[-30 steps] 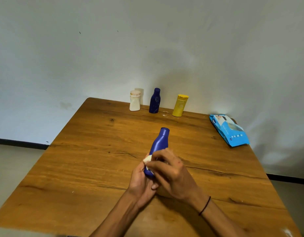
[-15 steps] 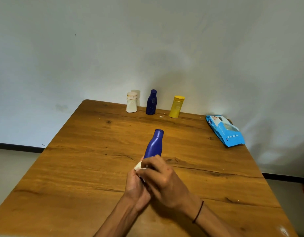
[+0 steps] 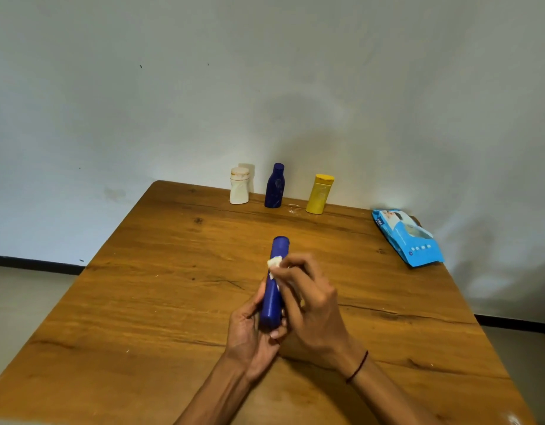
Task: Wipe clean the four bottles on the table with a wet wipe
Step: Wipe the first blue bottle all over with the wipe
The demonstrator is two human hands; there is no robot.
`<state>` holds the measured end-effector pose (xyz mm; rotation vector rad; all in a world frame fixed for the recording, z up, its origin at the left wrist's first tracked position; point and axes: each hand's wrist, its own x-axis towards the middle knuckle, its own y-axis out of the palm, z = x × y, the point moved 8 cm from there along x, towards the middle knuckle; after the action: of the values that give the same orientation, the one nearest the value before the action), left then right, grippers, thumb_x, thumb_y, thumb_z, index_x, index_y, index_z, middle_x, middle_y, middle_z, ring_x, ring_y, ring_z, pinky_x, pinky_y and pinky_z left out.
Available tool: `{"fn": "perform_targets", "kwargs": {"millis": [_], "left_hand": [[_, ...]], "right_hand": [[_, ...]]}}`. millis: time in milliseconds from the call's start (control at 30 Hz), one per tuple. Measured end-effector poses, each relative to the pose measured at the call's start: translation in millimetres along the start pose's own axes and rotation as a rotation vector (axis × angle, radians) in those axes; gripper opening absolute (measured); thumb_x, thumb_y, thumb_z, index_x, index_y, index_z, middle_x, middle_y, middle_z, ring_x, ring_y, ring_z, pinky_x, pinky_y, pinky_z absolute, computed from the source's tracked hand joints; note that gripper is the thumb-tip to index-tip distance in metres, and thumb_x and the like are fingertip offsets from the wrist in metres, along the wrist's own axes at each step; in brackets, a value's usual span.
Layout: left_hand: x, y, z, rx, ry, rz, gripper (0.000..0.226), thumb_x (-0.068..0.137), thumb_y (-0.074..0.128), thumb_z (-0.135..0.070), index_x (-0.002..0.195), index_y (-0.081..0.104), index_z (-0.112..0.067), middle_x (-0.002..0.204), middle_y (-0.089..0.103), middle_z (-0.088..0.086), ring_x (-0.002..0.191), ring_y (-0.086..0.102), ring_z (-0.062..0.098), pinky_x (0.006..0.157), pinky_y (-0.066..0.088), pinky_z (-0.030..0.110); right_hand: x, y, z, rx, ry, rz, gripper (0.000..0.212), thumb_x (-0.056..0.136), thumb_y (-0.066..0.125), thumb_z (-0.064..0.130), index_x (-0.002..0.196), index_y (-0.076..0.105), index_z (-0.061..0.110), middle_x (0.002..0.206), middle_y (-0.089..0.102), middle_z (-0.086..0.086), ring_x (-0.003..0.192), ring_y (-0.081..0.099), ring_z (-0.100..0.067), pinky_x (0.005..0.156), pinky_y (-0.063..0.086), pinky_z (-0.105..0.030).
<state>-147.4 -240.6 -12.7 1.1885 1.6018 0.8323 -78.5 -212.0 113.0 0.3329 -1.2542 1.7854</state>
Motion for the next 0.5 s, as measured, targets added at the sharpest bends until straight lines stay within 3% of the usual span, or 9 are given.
{"fn": "perform_targets", "kwargs": {"millis": [67, 167, 300, 400, 500], "left_hand": [[-1, -3, -4, 0.0, 0.028, -0.041, 0.062, 0.078, 0.073, -0.028, 0.132, 0.064, 0.002, 0.095, 0.066, 0.016, 0.056, 0.062, 0.014, 0.034, 0.04, 0.019], [-3, -9, -8, 0.054, 0.025, -0.07, 0.068, 0.069, 0.076, -0.026, 0.129, 0.062, 0.003, 0.084, 0.065, 0.014, 0.052, 0.061, 0.013, 0.035, 0.039, 0.018], [-7, 1, -12, 0.118, 0.013, 0.001, 0.066, 0.085, 0.065, -0.016, 0.149, 0.052, -0.009, 0.092, 0.07, 0.017, 0.048, 0.06, 0.011, 0.028, 0.039, 0.017], [-7, 15, -16, 0.159, 0.011, 0.112, 0.067, 0.085, 0.071, -0.016, 0.149, 0.056, -0.023, 0.114, 0.07, 0.019, 0.055, 0.065, 0.017, 0.029, 0.042, 0.019], [-10, 28, -13, 0.213, -0.026, 0.187, 0.06, 0.085, 0.07, -0.025, 0.144, 0.061, -0.031, 0.111, 0.067, 0.024, 0.061, 0.065, 0.028, 0.029, 0.043, 0.021]], "right_hand": [[-16, 5, 14, 0.059, -0.048, 0.013, 0.025, 0.093, 0.067, -0.009, 0.117, 0.071, -0.001, 0.123, 0.058, -0.013, 0.113, 0.061, -0.015, 0.096, 0.051, -0.024], [-29, 9, 25, 0.061, -0.15, 0.091, 0.022, 0.098, 0.063, 0.0, 0.12, 0.069, -0.001, 0.126, 0.055, -0.012, 0.109, 0.061, -0.023, 0.092, 0.054, -0.034], [-24, 3, 19, -0.063, -0.232, 0.122, 0.021, 0.1, 0.062, 0.006, 0.117, 0.071, -0.004, 0.121, 0.058, -0.015, 0.1, 0.061, -0.029, 0.081, 0.053, -0.042], [-6, -6, 9, -0.087, -0.164, 0.084, 0.02, 0.099, 0.063, 0.003, 0.115, 0.071, -0.003, 0.116, 0.059, -0.016, 0.102, 0.06, -0.028, 0.084, 0.053, -0.038], [17, -21, -9, -0.1, -0.028, 0.0, 0.021, 0.094, 0.068, 0.0, 0.115, 0.072, 0.0, 0.118, 0.06, -0.012, 0.109, 0.06, -0.023, 0.091, 0.054, -0.033]]}}
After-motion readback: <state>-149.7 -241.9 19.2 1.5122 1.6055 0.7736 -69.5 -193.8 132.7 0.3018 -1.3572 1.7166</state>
